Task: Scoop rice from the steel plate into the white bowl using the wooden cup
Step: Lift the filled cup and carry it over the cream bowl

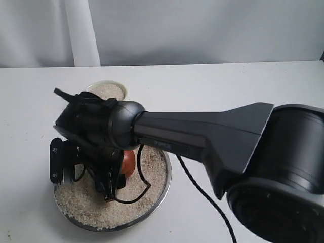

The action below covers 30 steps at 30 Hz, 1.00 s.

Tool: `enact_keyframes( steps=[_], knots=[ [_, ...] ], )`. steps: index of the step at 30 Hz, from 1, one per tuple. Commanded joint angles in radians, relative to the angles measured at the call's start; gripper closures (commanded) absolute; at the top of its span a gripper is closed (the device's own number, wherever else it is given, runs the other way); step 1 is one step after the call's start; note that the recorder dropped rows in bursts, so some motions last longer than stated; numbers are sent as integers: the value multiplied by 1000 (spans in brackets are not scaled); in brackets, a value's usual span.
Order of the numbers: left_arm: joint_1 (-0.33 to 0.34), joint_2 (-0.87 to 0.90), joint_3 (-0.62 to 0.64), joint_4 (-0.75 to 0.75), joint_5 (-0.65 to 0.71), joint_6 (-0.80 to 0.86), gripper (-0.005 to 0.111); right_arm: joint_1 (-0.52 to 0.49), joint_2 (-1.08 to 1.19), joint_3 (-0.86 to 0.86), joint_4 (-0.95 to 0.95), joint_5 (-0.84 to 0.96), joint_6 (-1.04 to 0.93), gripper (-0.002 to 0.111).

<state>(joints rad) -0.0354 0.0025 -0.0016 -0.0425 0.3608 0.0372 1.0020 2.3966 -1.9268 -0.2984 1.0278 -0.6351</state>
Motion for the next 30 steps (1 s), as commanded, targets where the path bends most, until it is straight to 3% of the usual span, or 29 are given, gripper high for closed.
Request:
enact_keyframes(
  steps=[1,18,30],
  knots=[
    [-6,-3,2,1,-14,0,107,-35,-31,10,143,-55,12,108],
    [-6,-3,2,1,-14,-3,107,-165,-59,10,316,-134,0,108],
    [-6,-3,2,1,-14,-3,107,-167,-173,8,366,-316,8,108]
  ],
)
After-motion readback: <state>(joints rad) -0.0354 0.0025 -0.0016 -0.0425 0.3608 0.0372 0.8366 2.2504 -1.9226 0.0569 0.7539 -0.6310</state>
